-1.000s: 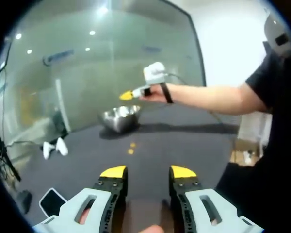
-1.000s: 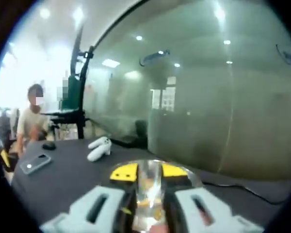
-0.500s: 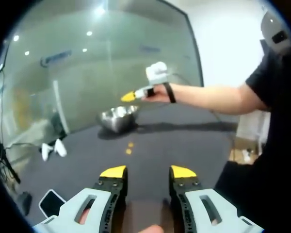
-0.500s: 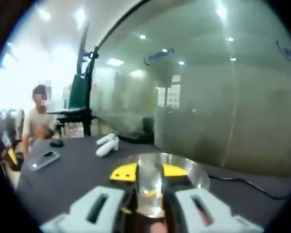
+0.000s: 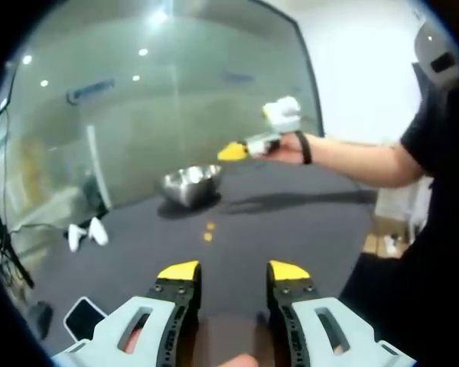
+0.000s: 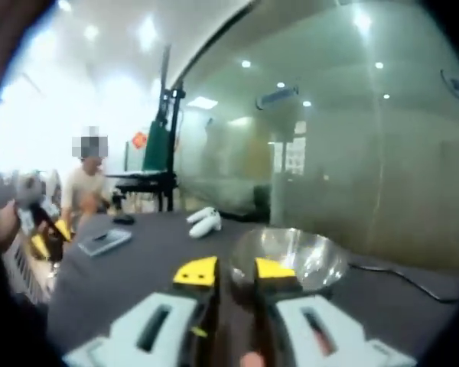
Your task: Pick up the QQ candy scattered on the table and place it into the stainless steel bowl on the table
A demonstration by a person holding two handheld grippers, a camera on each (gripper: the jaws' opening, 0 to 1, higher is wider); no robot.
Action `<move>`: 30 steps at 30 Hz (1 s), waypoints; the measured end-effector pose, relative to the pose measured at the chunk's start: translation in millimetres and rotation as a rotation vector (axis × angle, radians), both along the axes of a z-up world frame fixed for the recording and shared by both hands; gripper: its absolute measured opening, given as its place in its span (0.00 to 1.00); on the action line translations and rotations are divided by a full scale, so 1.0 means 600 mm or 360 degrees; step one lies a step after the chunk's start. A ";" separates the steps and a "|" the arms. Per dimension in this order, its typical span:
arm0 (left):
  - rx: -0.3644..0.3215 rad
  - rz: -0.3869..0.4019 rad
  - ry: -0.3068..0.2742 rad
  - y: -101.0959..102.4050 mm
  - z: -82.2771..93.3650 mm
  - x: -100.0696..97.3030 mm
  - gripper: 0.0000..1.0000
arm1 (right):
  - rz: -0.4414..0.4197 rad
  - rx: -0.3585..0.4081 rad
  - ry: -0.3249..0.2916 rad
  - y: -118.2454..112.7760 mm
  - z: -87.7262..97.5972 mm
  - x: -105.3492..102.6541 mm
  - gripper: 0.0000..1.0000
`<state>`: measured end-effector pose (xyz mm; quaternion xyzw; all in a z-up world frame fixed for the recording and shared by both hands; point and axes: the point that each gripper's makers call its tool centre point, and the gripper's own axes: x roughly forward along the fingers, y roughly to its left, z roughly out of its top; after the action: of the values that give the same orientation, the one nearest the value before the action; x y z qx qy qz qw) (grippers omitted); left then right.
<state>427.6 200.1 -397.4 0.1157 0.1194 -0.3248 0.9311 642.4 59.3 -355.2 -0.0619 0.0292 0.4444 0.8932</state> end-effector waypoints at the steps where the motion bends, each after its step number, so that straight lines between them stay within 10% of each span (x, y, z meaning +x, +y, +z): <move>1: -0.0001 0.0001 0.0000 0.000 0.000 0.000 0.36 | 0.0003 -0.0011 0.0016 -0.003 -0.009 -0.007 0.18; 14: 0.0001 -0.0021 -0.0016 -0.003 0.003 -0.005 0.36 | 0.0012 -0.0059 0.0154 -0.030 -0.099 -0.054 0.18; 30: 0.0010 -0.0008 0.0005 -0.002 -0.005 -0.009 0.36 | 0.0180 -0.0200 0.0209 0.056 -0.157 -0.066 0.19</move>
<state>422.0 199.1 -400.1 0.1184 0.1217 -0.3269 0.9297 603.0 92.9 -449.4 -0.0900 0.1118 0.4944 0.8573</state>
